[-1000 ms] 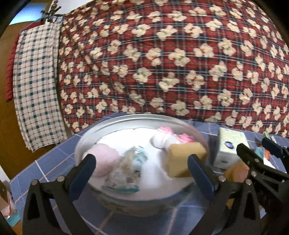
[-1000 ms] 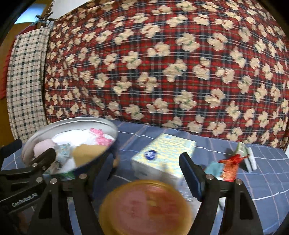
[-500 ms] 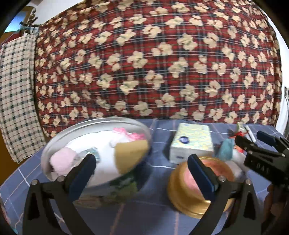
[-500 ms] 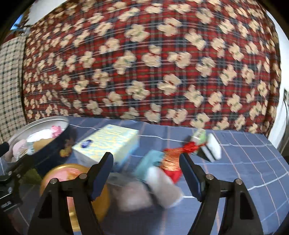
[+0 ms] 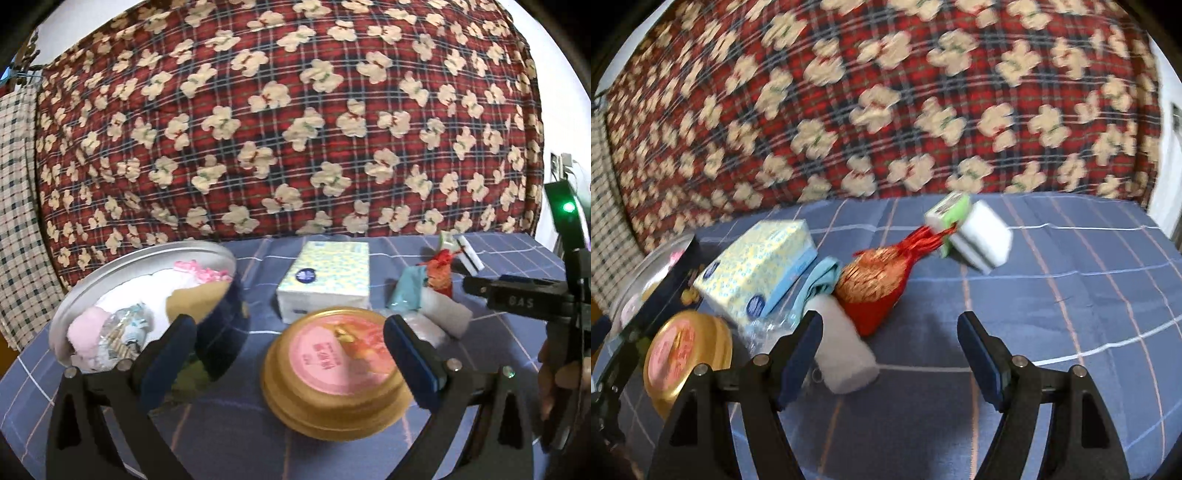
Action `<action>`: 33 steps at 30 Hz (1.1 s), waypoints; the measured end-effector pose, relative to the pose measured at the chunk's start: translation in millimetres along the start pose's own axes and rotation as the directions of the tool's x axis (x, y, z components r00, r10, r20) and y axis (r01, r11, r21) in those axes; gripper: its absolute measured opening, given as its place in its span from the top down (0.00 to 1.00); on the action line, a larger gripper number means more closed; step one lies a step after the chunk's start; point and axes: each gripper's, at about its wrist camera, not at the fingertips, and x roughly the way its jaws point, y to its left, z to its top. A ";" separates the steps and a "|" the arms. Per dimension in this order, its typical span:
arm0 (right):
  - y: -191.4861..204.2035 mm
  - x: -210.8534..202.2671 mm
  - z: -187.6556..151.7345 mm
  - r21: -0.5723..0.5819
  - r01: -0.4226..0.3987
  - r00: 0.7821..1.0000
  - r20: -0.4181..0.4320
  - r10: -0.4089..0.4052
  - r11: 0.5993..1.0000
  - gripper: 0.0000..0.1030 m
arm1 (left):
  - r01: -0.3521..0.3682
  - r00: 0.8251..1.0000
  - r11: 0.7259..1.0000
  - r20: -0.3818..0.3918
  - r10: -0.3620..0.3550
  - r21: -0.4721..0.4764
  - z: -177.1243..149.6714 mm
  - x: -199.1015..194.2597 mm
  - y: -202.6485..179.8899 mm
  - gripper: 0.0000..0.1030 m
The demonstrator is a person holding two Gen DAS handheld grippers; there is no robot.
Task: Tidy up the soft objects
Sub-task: 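Withdraw both open tools from the tin toward the remaining items, then grasp the white cotton roll with the right tool while the left tool grasps the teal cloth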
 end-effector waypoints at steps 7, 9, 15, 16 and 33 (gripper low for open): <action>18.5 23.0 1.1 -0.112 -0.052 0.994 -0.103 0.041 0.992 0.48 | 0.007 1.000 1.000 -0.012 -0.007 -0.008 0.0 1.4 -2.7 0.00; 20.1 32.3 2.0 -0.122 -0.073 0.988 -0.141 0.055 0.990 0.50 | 0.008 1.000 1.000 -0.018 -0.009 -0.013 -0.1 2.4 -2.2 0.00; 28.4 52.8 0.7 -0.148 -0.172 0.960 -0.246 0.132 0.974 0.49 | 0.014 0.999 1.000 -0.031 -0.014 -0.014 -0.1 4.9 -3.8 0.00; 29.1 52.8 0.4 -0.151 -0.169 0.961 -0.246 0.129 0.974 0.49 | 0.013 0.999 1.000 -0.033 -0.014 -0.013 0.0 5.2 -4.4 0.00; -2.3 17.6 2.8 -0.082 -0.167 0.974 -0.167 0.152 0.983 0.67 | 0.055 0.998 0.995 -0.018 -0.053 0.085 3.0 1.3 -36.5 0.00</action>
